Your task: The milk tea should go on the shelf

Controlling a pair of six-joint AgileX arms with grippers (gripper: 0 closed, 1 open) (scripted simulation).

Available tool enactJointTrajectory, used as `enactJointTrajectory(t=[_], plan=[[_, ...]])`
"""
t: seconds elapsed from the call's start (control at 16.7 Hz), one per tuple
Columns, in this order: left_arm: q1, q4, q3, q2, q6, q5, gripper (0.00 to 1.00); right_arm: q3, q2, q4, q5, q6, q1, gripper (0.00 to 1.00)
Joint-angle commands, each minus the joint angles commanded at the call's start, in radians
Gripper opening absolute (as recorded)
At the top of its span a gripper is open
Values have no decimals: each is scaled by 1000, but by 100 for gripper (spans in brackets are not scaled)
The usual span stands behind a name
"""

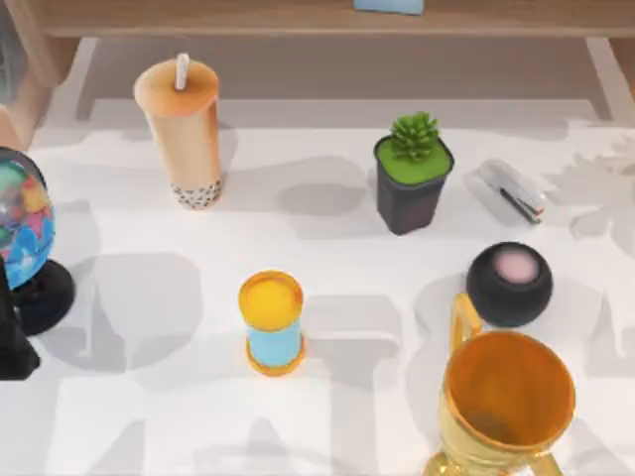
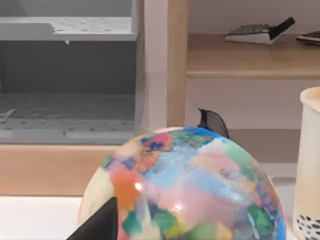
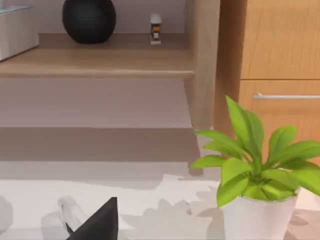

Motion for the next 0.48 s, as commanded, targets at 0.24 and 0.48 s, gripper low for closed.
enactJointTrajectory(t=[0.24,0.48], plan=[[-11,12,9,31,-4,-14,100,0,0,0,0,0,0,100],[-76,132,59,217,-16,-92,100,0,0,0,0,0,0,100]])
